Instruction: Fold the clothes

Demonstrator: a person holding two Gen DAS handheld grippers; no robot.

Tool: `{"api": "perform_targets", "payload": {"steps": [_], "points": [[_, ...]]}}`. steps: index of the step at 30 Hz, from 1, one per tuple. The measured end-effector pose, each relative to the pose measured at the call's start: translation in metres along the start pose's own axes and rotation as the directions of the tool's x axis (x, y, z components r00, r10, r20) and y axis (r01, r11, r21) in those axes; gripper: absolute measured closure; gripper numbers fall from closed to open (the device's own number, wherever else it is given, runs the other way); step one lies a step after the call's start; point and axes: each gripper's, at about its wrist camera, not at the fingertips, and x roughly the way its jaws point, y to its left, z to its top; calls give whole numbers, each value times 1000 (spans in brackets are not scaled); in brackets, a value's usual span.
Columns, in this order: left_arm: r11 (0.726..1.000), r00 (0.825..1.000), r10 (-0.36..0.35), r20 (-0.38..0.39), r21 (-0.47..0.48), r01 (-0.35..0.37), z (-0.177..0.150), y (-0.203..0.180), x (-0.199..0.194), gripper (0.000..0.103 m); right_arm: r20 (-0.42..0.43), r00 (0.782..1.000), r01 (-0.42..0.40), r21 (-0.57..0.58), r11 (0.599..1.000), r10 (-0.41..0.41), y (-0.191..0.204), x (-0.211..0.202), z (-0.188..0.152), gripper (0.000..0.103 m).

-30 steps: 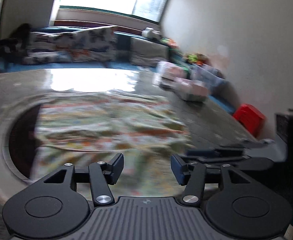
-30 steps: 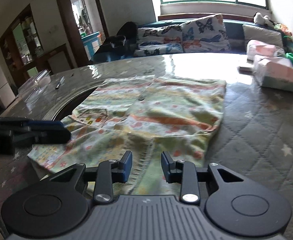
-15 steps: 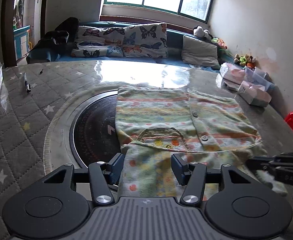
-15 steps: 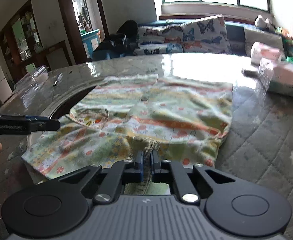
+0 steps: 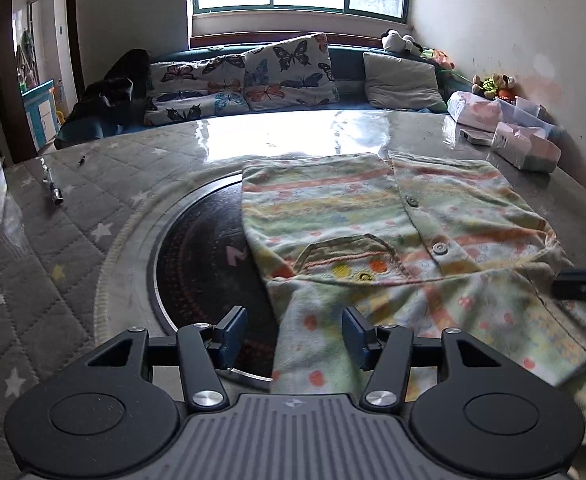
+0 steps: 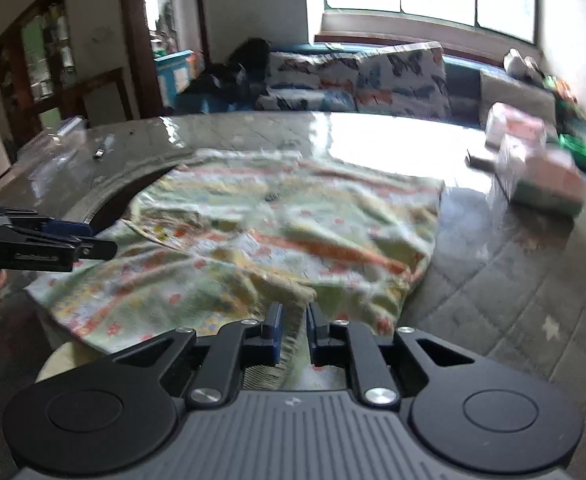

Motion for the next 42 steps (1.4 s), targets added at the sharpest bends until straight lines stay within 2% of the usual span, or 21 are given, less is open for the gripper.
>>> {"api": "perform_targets", "payload": {"steps": [4,7,12,16,21,23,25,27,30,33,36,39,40,42], "points": [[1000,1000,-18,19,15,18,-3,-1,-16,47,-8,998,-56,-61,997,56,10,-10,-1,84],[997,1000,-26,12,71,25,-10,-8,-22,47,-48,996,-78,-88,993,74,14,-5,-10,84],[986,1000,11,14,169,-13,-27,-17,-27,44,-57,996,-70,-123,990,63,16,-9,-20,84],[983,999,29,20,182,-32,-32,-15,-30,42,-58,997,-67,-150,986,59,18,-13,-24,84],[965,999,0,42,262,-11,-36,-26,-49,42,-63,997,-64,-182,981,53,20,-16,-26,84],[944,998,-32,50,328,14,-43,-33,-61,41,-61,996,-72,-183,980,62,20,-22,-26,84],[910,996,-69,59,414,38,-53,-41,-72,38,-67,995,-80,-205,976,68,20,-28,-27,83],[863,992,-106,67,502,58,-64,-51,-81,35,-75,995,-82,-229,970,67,22,-32,-30,81],[771,984,-159,84,633,70,-82,-70,-87,34,-88,994,-78,-260,963,57,23,-36,-33,78],[708,976,-201,83,701,86,-93,-83,-85,34,-99,994,-76,-284,956,50,23,-41,-37,75],[678,965,-245,96,728,100,-95,-92,-83,34,-111,993,-80,-312,947,47,24,-46,-42,68],[667,953,-287,101,734,123,-93,-96,-80,36,-116,992,-86,-342,936,49,27,-50,-47,64],[664,948,-301,101,736,132,-92,-98,-79,39,-117,992,-89,-348,933,51,28,-51,-48,61],[661,941,-328,90,733,160,-90,-99,-78,58,-116,992,-97,-366,926,58,30,-52,-50,60]]}}
